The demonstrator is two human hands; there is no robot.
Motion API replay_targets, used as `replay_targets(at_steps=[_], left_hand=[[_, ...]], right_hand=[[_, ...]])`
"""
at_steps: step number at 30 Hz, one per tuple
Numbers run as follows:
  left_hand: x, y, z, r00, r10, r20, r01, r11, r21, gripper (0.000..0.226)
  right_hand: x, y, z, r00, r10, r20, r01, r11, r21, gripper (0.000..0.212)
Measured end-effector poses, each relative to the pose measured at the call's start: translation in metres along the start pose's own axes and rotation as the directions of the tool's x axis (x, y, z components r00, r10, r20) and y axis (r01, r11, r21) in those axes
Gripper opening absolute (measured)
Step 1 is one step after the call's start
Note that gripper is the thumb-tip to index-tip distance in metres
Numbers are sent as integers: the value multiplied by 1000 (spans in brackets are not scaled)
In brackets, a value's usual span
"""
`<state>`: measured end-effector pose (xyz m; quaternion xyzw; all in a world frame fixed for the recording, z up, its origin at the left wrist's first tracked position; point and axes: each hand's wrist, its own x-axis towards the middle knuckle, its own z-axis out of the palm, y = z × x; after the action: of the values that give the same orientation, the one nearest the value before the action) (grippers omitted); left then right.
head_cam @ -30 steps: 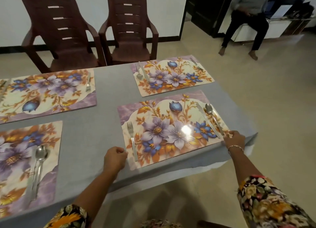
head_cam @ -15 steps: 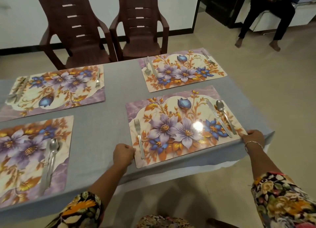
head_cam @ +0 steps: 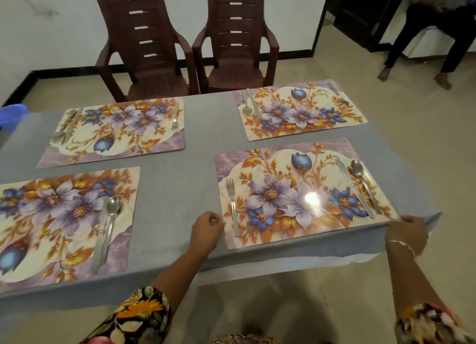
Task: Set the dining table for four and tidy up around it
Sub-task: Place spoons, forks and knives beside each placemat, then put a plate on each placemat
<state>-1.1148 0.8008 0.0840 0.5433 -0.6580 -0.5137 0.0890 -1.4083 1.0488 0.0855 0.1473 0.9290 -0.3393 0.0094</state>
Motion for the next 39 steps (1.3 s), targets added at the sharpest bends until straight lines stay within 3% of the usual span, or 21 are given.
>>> replay_targets(at_steps=[3, 6, 12, 19, 24, 26, 31, 34, 36, 39], left_hand=[[-10, -9, -22, 984, 160, -79, -156, 986, 53, 7], [-19, -28, -58, 947, 290, -139, -268, 950, 158, 8], [-46, -94, -159, 882, 380, -277, -313, 914, 258, 12], [-88, -203, -315, 822, 250, -512, -159, 964, 216, 17], [-120, -288, -413, 692, 57, -720, 17, 995, 96, 16], [-129, -307, -437, 658, 18, -753, 68, 994, 83, 17], [-146, -358, -499, 551, -84, -830, 124, 992, -18, 13], [-142, -385, -531, 524, -149, -838, 186, 981, -59, 12], [-137, -401, -557, 501, -181, -846, 215, 973, -81, 11], [-121, -423, -601, 475, -217, -853, 240, 964, -112, 10]], right_hand=[[-59, -7, 12, 958, -285, -11, 285, 957, 60, 23], [-141, -20, 34, 844, -536, 38, 528, 840, 121, 19], [-315, -54, 90, 493, -840, 227, 787, 542, 294, 27], [-507, -89, 138, 139, -927, 348, 794, 314, 520, 24], [-643, -108, 170, -75, -920, 386, 704, 225, 673, 22], [-681, -113, 177, -132, -905, 404, 680, 214, 701, 15], [-788, -123, 204, -391, -845, 364, 583, 79, 809, 20], [-837, -132, 225, -450, -803, 391, 566, 82, 820, 22], [-869, -141, 237, -448, -778, 440, 570, 130, 811, 36], [-917, -158, 258, -442, -764, 470, 574, 162, 803, 34]])
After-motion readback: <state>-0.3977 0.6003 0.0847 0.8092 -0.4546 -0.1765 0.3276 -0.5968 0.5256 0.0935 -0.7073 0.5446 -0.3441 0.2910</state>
